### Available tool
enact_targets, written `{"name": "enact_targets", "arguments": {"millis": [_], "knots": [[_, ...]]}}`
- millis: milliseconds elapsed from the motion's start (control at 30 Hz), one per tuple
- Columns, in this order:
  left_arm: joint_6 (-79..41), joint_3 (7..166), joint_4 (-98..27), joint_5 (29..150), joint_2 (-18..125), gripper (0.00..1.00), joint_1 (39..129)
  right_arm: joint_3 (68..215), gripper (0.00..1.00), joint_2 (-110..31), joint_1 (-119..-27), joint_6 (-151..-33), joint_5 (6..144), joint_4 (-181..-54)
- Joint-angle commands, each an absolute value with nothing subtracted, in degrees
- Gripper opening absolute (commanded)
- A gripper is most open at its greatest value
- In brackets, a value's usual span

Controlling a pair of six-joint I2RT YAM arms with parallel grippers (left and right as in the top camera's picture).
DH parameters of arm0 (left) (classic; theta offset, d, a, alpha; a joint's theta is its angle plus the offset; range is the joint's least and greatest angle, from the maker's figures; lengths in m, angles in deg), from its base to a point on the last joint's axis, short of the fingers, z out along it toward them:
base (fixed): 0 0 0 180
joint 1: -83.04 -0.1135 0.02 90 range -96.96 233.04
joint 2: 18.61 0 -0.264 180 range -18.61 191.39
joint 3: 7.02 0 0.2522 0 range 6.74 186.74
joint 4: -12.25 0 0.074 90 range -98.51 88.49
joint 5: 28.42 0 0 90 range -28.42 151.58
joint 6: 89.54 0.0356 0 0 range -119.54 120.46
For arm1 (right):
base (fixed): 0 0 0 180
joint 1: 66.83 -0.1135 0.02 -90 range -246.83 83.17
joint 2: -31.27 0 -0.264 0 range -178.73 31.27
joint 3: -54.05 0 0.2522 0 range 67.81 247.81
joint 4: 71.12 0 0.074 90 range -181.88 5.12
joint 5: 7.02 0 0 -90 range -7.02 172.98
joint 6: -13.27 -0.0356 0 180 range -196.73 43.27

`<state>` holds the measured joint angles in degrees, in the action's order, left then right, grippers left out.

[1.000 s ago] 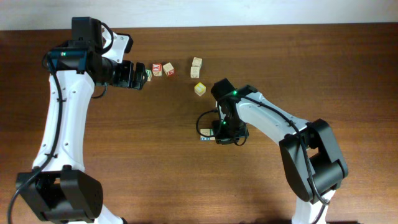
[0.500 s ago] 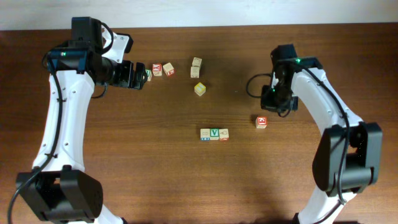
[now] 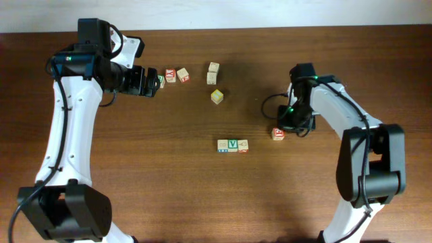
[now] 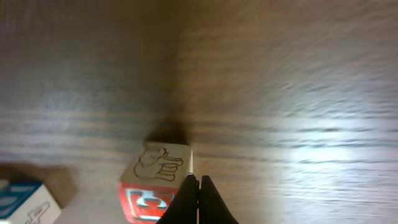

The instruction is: Rotate 4 blocks

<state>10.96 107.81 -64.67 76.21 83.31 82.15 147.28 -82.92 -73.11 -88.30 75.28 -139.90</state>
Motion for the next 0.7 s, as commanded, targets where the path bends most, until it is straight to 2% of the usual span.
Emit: {"name": "enact_targets", "arguments": {"millis": [0, 233, 333, 500, 667], "knots": [[11.5, 108.6, -64.6, 76.8, 83.7, 0.99, 82.1, 145.4, 0.05, -83.6, -75.6, -87.9, 72.1, -139.9], [11.5, 108.6, -64.6, 76.8, 83.7, 0.99, 82.1, 145.3, 0.04, -83.6, -84.7, -88.1, 70.7, -138.6], [11.5, 108.6, -64.6, 76.8, 83.7, 0.99, 82.1, 145.7, 0.04, -83.5, -84.5, -89.2, 70.8, -138.0], [11.5, 108.6, -64.6, 76.8, 83.7, 0.99, 82.1, 154.5, 0.04, -83.5, -83.0, -87.6, 71.5, -137.7], [11.5, 108.6, -64.6, 76.8, 83.7, 0.99, 82.1, 154.9, 0.05, -84.0, -89.6, -84.5, 69.7, -132.4]]}}
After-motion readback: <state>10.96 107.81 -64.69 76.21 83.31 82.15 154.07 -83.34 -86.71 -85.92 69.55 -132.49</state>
